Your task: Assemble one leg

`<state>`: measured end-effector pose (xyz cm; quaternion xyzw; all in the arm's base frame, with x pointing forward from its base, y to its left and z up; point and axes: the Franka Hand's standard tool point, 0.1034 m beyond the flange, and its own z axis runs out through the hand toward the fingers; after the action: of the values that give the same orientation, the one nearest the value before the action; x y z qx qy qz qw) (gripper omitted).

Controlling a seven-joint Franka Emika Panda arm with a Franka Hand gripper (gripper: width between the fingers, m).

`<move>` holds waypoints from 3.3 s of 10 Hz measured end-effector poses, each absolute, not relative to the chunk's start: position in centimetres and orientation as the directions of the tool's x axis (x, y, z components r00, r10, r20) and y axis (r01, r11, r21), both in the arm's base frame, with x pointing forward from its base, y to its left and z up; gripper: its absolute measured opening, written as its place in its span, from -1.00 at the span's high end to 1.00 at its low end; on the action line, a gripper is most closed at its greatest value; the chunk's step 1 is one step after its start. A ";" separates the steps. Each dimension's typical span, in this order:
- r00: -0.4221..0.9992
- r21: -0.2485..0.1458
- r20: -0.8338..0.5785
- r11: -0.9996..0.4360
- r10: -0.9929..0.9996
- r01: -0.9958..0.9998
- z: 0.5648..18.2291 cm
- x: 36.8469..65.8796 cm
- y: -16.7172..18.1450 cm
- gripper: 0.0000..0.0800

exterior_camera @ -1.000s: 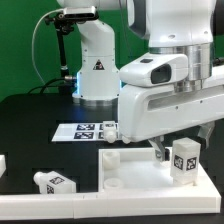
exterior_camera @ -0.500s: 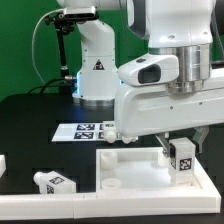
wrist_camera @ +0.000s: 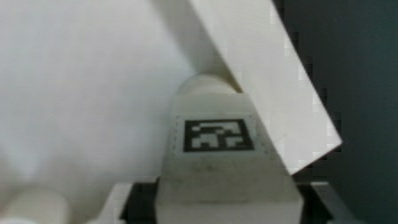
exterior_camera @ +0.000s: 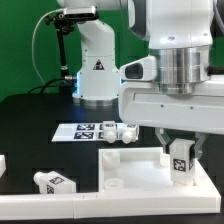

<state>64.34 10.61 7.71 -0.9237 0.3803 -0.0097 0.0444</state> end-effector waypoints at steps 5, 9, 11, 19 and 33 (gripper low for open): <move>0.608 -0.103 -0.061 -0.601 -0.791 -0.792 7.7 64.3 10.4 -0.24; 0.973 -0.080 -0.033 -0.970 -0.230 -0.232 7.9 63.6 11.0 -0.60; 0.994 -0.081 -0.024 -0.991 -0.104 -0.106 7.8 63.6 10.8 -0.62; 0.995 -0.069 0.034 -0.993 0.095 0.097 7.4 64.3 10.2 0.29; 0.615 -0.111 -0.066 -0.607 -0.785 -0.787 7.1 64.1 11.0 -0.12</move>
Offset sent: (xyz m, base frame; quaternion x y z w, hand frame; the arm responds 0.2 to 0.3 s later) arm 0.0000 0.0000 0.0000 0.0000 0.0000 0.0000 1.0000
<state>64.12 11.03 7.09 -0.8964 0.4385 0.0052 0.0645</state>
